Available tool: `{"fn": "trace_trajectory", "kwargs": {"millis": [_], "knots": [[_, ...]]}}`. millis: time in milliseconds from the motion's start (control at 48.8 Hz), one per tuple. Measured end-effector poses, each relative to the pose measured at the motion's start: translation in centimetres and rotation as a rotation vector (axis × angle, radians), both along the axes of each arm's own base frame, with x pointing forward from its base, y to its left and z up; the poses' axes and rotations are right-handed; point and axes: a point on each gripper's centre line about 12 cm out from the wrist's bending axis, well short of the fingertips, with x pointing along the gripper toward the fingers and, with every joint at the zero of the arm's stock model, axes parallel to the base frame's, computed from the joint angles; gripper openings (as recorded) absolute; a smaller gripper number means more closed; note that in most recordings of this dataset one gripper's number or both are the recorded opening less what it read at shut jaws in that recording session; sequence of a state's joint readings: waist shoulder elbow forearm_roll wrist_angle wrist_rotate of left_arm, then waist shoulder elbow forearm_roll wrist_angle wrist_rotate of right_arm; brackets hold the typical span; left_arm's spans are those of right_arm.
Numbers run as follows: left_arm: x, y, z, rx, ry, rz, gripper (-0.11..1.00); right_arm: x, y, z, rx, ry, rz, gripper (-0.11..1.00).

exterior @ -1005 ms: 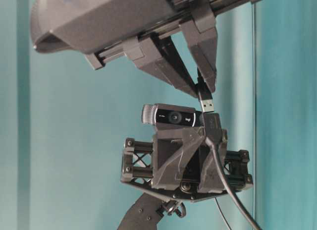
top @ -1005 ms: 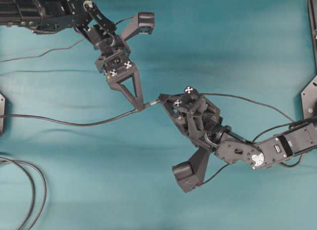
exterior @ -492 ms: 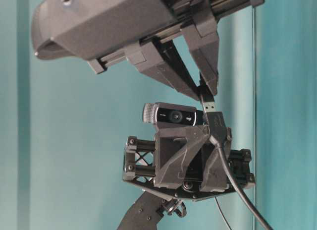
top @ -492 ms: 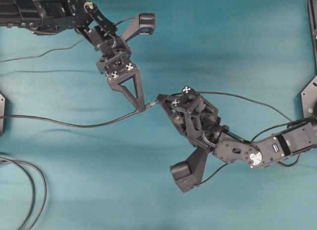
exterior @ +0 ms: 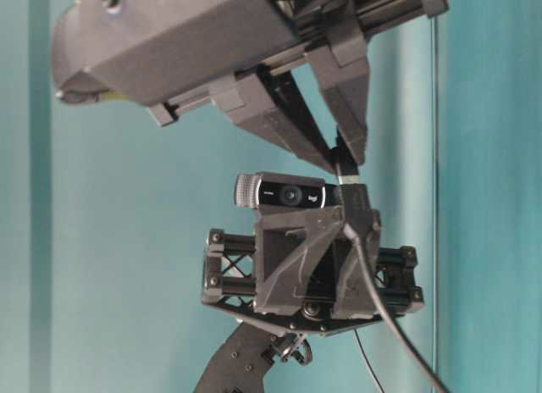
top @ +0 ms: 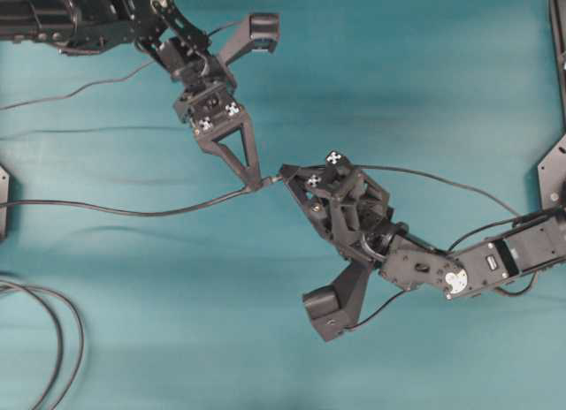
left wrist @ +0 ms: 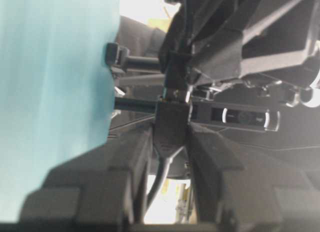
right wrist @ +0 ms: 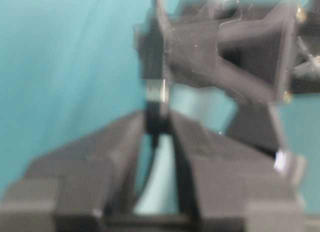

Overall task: Insert the USB using both arms.
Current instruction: 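Push the right gripper's plug into the left gripper's socket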

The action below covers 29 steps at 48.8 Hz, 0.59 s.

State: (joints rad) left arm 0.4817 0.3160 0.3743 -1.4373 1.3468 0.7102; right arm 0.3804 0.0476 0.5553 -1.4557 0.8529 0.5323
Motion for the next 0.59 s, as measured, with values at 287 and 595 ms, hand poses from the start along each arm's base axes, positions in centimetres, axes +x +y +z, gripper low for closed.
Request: {"fn": "trace_trajectory", "kwargs": {"millis": [287,595], "knots": [[0.4,0.4,0.3,0.012,-0.011,0.012,0.23,0.0,-0.1,0.0,0.0,0.0,-0.002,0.19],[1.6,1.1,0.0,0.018,-0.021,0.01,0.23,0.0,-0.1,-0.1,-0.001,0.001,-0.002,0.19]]}}
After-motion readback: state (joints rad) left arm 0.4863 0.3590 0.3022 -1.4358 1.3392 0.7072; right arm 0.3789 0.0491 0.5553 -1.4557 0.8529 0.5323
